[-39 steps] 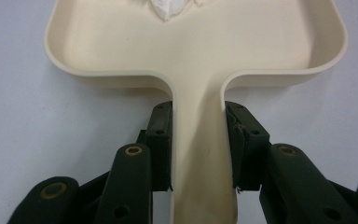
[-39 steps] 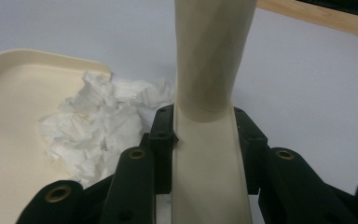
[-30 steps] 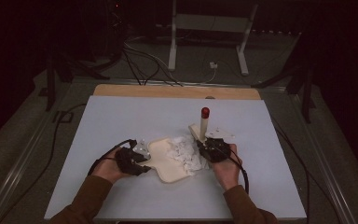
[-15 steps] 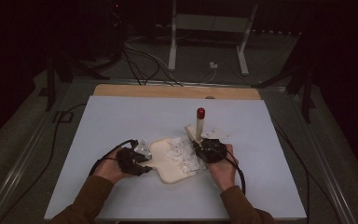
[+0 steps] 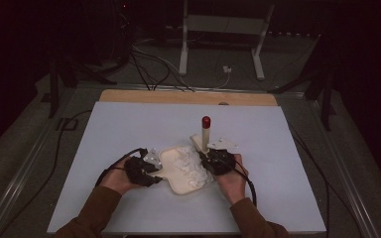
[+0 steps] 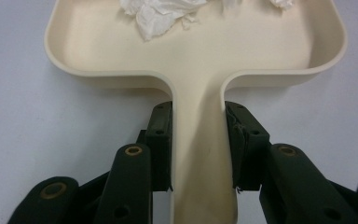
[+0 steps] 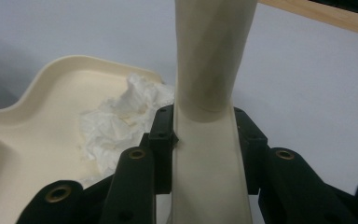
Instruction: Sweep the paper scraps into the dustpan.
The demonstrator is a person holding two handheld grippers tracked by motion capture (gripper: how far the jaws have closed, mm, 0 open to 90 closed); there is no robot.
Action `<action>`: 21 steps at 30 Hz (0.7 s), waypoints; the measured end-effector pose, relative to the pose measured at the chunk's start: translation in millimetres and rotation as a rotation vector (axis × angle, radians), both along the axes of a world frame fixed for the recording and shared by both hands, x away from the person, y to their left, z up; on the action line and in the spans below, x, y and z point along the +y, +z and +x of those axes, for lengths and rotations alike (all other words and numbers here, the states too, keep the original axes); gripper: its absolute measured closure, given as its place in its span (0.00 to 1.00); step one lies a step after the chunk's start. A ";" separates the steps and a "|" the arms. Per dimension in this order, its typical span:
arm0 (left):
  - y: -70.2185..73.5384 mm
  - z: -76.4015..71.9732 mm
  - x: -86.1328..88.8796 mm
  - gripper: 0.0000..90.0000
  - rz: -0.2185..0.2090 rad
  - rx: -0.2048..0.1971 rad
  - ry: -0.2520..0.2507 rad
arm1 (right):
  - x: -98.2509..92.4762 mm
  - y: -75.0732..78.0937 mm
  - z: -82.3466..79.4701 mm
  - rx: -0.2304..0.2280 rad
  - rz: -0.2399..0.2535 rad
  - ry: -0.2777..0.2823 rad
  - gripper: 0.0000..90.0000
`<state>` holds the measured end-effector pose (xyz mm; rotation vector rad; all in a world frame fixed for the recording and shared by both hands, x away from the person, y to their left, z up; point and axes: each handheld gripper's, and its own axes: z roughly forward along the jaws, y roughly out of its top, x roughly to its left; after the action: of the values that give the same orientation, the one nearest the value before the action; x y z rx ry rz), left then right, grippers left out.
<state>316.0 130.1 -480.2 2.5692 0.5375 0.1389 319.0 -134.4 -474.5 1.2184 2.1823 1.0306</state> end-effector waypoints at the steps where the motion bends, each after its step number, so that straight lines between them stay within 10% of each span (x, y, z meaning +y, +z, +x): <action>1: 0.2 0.2 0.1 0.74 0.004 -0.002 -0.004 | 1.0 0.0 -0.3 -0.001 0.000 0.004 0.74; 21: 0.0 0.2 -1.5 0.74 -0.006 0.002 0.003 | 30.4 2.6 -9.5 0.004 0.005 0.087 0.74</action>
<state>316.1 128.6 -480.2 2.5629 0.5413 0.1355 309.5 -103.9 -471.9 1.1375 2.2540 1.0695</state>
